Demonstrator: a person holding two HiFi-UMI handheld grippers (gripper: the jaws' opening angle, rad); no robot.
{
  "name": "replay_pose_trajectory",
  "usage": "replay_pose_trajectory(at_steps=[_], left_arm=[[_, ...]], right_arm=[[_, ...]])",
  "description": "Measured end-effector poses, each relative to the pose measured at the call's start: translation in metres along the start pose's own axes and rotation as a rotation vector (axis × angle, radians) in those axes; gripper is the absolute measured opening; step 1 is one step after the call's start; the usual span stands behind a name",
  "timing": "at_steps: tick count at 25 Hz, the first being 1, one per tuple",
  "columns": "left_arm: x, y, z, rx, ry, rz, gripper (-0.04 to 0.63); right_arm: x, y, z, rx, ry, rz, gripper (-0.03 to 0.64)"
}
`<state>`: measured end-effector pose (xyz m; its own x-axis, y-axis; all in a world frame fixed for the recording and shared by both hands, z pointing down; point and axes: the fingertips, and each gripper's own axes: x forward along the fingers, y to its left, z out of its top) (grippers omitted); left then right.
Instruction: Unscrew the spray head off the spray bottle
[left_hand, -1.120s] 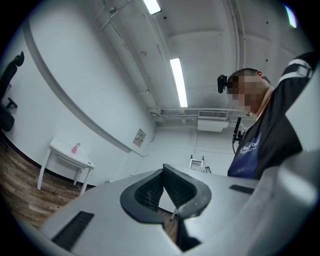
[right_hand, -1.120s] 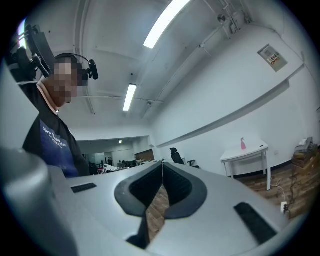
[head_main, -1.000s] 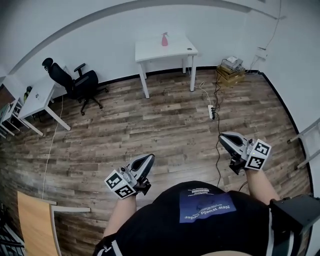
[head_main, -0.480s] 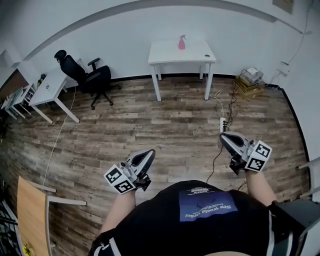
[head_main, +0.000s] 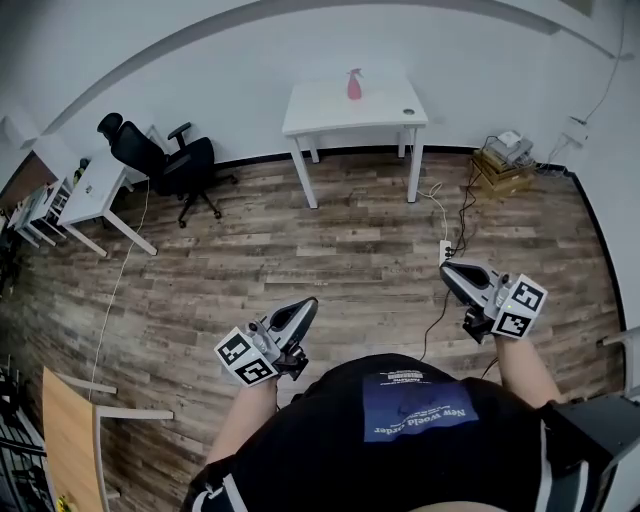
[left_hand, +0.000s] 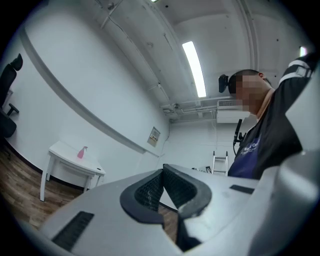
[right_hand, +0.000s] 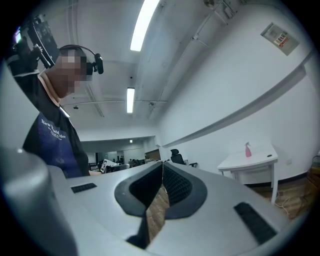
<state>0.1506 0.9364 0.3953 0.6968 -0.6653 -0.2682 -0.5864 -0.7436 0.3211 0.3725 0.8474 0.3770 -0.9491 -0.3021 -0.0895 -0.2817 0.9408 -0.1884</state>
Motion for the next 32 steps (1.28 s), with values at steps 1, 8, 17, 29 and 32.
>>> replay_pose_trajectory(at_steps=[1, 8, 17, 29, 32], left_arm=[[0.007, 0.005, -0.001, 0.001, 0.007, -0.01, 0.003], [0.036, 0.065, 0.004, -0.02, 0.018, -0.081, 0.003], [0.031, 0.195, 0.058, 0.004, 0.066, -0.161, 0.002], [0.013, 0.32, 0.105, -0.024, 0.054, -0.162, 0.003], [0.018, 0.34, 0.1, -0.032, 0.059, -0.139, 0.003]], right_arm=[[0.001, -0.008, -0.001, 0.001, 0.001, -0.005, -0.003], [0.033, -0.053, -0.005, -0.006, 0.012, -0.062, -0.003], [0.144, -0.095, 0.022, -0.053, -0.031, -0.17, -0.003], [0.255, -0.144, 0.017, -0.026, -0.04, -0.205, -0.003], [0.264, -0.163, 0.015, -0.023, -0.034, -0.191, -0.003]])
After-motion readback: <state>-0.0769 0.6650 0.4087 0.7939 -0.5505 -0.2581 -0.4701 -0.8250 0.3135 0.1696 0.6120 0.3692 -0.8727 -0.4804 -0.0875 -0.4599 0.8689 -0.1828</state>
